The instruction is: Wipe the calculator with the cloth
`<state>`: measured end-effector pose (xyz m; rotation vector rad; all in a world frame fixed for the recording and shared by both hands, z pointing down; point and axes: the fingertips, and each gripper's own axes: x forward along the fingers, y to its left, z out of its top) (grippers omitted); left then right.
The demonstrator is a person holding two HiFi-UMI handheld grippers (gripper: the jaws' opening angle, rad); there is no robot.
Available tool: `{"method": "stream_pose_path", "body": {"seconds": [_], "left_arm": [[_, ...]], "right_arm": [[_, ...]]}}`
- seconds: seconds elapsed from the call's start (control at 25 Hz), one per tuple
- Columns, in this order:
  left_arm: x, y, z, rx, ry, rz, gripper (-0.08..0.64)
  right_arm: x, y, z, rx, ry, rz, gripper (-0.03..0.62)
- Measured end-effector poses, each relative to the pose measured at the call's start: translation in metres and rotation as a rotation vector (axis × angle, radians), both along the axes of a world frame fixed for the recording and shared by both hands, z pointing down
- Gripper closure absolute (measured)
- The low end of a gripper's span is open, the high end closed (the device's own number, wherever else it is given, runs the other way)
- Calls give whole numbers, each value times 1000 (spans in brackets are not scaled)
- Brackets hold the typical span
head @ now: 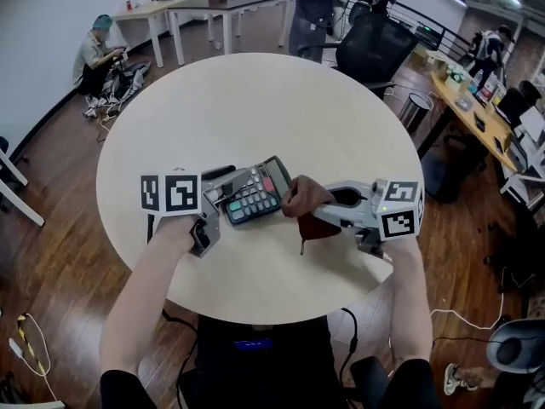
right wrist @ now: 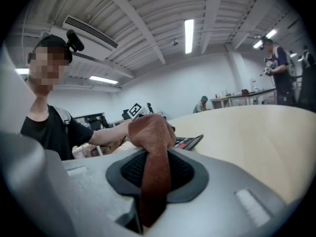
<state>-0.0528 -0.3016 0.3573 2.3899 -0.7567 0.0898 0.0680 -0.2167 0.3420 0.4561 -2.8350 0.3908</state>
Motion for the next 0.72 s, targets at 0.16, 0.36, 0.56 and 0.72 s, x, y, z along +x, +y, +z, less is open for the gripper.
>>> {"method": "stream_pose_path", "body": {"seconds": [0.16, 0.36, 0.56, 0.72], "left_arm": [[9, 21, 10, 0, 0, 5, 399], [19, 22, 16, -75, -6, 31, 457], [1, -30, 9, -132, 83, 77, 456], [-13, -72, -9, -91, 293, 22, 456]], "right_arm": [[24, -57, 6, 21, -1, 214, 509], [1, -57, 22, -11, 26, 153, 508], [-34, -30, 16, -53, -35, 122, 508], [-56, 6, 7, -56, -124, 35, 508]]}}
